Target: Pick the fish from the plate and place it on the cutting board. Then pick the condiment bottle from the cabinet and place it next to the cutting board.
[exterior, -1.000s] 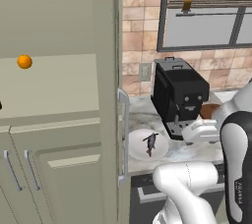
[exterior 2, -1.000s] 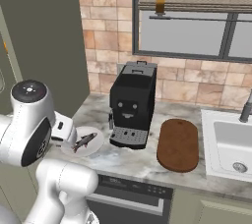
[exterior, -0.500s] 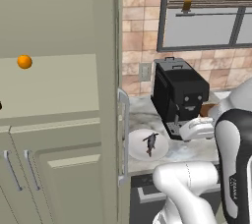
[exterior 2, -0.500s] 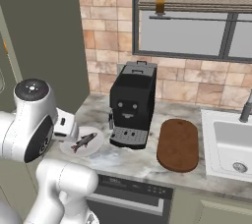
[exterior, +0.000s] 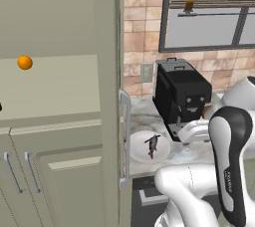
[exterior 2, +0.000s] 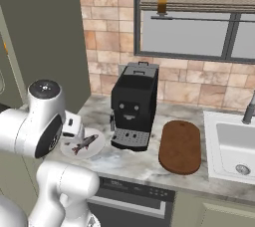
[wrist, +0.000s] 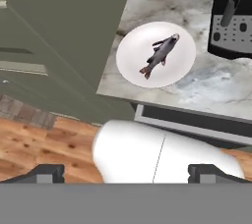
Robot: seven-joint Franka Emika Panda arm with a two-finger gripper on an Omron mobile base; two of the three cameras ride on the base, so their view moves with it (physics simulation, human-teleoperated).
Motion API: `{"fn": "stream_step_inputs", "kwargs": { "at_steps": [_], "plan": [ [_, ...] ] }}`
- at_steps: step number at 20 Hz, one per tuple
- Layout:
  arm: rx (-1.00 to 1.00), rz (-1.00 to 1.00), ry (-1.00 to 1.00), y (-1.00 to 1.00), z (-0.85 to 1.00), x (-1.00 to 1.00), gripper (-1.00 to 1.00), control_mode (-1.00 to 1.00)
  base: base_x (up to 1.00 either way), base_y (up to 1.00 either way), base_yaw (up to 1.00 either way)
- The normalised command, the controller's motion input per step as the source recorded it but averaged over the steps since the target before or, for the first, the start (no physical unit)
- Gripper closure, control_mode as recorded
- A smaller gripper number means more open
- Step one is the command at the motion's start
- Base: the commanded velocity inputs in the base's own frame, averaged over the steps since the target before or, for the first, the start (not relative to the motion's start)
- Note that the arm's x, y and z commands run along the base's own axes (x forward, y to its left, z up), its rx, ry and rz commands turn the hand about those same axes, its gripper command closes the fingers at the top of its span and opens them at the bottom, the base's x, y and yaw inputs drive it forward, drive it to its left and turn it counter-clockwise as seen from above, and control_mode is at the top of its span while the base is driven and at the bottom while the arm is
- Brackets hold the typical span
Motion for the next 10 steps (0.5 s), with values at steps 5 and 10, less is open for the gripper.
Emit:
{"fn": "stream_step_inputs", "kwargs": {
  "at_steps": [5,10],
  "plan": [
    [0.00,0.00,-0.11,0.03,-0.65,-0.01,-1.00,-1.00,0.00,0.00,0.00],
    [0.00,0.00,-0.13,0.05,-0.59,-0.01,-1.00,-1.00,0.00,0.00,0.00]
  ]
}}
